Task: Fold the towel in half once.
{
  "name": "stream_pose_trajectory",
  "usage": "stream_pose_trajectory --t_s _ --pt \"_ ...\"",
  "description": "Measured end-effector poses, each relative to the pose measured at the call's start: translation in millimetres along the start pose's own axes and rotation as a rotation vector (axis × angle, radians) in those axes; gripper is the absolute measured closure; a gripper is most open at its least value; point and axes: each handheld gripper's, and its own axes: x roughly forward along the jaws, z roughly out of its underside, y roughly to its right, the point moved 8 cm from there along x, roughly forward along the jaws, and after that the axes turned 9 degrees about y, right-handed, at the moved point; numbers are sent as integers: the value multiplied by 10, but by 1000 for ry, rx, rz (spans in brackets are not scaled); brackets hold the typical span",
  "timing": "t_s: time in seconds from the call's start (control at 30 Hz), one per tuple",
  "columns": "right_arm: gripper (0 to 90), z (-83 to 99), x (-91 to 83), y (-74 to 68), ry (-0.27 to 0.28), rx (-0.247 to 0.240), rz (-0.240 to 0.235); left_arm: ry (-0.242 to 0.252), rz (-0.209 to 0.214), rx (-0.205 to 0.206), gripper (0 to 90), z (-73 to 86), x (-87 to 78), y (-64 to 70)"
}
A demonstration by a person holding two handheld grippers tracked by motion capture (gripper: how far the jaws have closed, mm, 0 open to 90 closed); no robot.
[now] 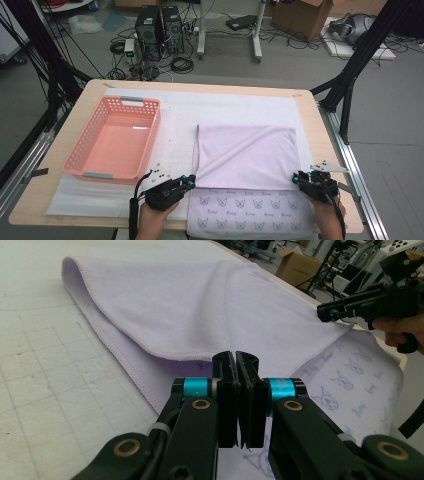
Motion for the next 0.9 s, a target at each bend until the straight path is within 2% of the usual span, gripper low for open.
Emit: stream_pose_trajectory --t_s 0.03,0.1,0.17,0.37,0.57,0.67,0.77,0.9 --pt "862 -6 8 -11 5 -5 -10 0 1 1 871 0 -1 0" --pt "884 -11 4 -17 -2 -42 -2 4 0 -2 870 -6 -3 2" --pt "887 -18 -19 -20 5 -34 -1 10 0 -4 870 -16 -10 6" --pt "887 -56 -194 -36 59 13 -40 23 3 -10 870 -55 -45 8" --pt "887 -212 -407 -45 92 10 -46 42 11 -12 871 -131 -131 28" --pt "886 -273 -541 -100 105 -1 -62 45 19 -17 871 -151 -209 51" --pt "886 -231 -682 -198 109 -5 -78 32 25 -14 870 -119 -305 83" --pt "886 -66 -807 -285 110 4 -93 -3 39 4 870 -20 -409 160"
